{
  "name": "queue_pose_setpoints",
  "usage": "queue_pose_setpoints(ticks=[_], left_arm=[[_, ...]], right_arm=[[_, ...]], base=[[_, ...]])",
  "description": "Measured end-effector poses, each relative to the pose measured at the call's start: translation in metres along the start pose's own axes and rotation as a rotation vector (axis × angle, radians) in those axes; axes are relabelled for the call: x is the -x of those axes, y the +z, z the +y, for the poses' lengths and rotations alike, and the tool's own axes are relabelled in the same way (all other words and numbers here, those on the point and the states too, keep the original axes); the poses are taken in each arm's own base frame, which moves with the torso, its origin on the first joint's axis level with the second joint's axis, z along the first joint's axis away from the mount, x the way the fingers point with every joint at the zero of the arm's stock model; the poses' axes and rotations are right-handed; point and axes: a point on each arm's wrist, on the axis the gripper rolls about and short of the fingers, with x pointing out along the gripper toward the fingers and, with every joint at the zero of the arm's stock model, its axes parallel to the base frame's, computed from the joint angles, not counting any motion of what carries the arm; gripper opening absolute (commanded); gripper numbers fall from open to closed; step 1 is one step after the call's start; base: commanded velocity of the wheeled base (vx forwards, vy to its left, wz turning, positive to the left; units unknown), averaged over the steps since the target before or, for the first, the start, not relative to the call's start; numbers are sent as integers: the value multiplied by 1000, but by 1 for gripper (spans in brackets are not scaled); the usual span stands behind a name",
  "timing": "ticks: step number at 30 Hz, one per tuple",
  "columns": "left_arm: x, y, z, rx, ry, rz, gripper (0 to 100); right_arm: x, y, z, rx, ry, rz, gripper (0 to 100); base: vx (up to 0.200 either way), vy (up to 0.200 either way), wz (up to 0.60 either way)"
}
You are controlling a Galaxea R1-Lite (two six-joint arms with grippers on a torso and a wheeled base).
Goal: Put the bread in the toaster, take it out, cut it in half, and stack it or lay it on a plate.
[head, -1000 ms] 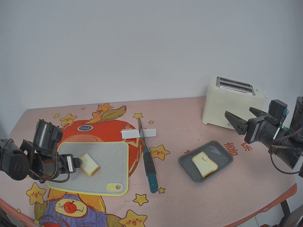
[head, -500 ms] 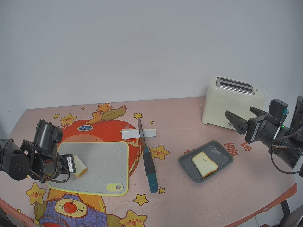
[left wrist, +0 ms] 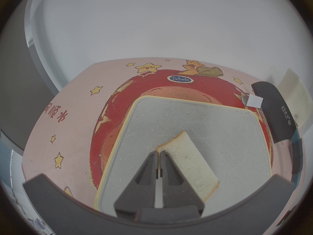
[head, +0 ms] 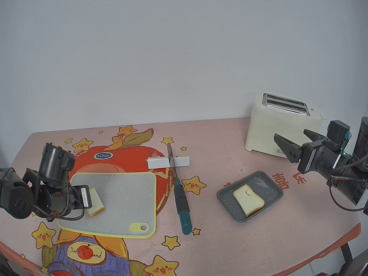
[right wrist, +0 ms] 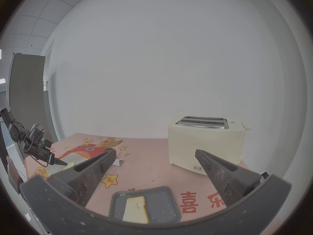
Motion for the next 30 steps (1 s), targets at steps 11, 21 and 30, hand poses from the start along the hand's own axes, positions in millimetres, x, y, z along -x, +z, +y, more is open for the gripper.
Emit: queue_pose_setpoints(ticks=[11, 21, 30], left_arm=[[33, 12, 8, -18, -61, -120, 0], [60, 15, 15, -45, -162, -198, 0], [81, 19, 20, -86, -305, -248, 0]], right_arm=[[-3, -8, 0, 8, -5, 28, 100], [-15, -19, -14, 8, -80, 77, 100], [9, -47, -48, 0, -210, 138, 100]], base=[[0, 0, 0], [0, 0, 0], [0, 0, 0]])
